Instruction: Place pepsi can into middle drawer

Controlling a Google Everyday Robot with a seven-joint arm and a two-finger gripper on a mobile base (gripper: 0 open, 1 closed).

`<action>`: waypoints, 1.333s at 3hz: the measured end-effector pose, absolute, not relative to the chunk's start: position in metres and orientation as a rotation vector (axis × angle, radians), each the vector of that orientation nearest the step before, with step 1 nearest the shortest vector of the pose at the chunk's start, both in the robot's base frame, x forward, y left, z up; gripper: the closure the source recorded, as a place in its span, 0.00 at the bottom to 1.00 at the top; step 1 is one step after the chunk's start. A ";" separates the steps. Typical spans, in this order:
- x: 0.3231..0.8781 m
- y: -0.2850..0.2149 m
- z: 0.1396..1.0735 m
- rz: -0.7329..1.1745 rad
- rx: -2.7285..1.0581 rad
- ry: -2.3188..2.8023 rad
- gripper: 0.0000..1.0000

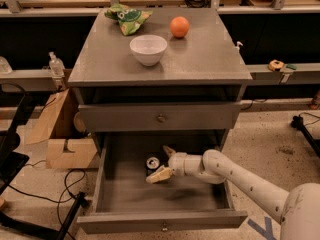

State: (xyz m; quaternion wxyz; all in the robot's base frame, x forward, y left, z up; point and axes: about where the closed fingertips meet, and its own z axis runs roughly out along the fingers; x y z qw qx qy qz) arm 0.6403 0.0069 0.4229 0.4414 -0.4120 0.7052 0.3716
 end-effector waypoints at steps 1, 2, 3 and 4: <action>0.640 0.007 0.423 0.922 -1.023 1.750 0.00; 0.635 0.008 0.428 0.953 -1.026 1.761 0.00; 0.616 0.004 0.450 0.950 -1.075 1.814 0.00; 0.574 0.000 0.490 0.944 -1.157 1.882 0.00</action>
Offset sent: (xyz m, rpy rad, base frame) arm -0.0144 -0.0016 0.0177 0.0163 0.0747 0.0399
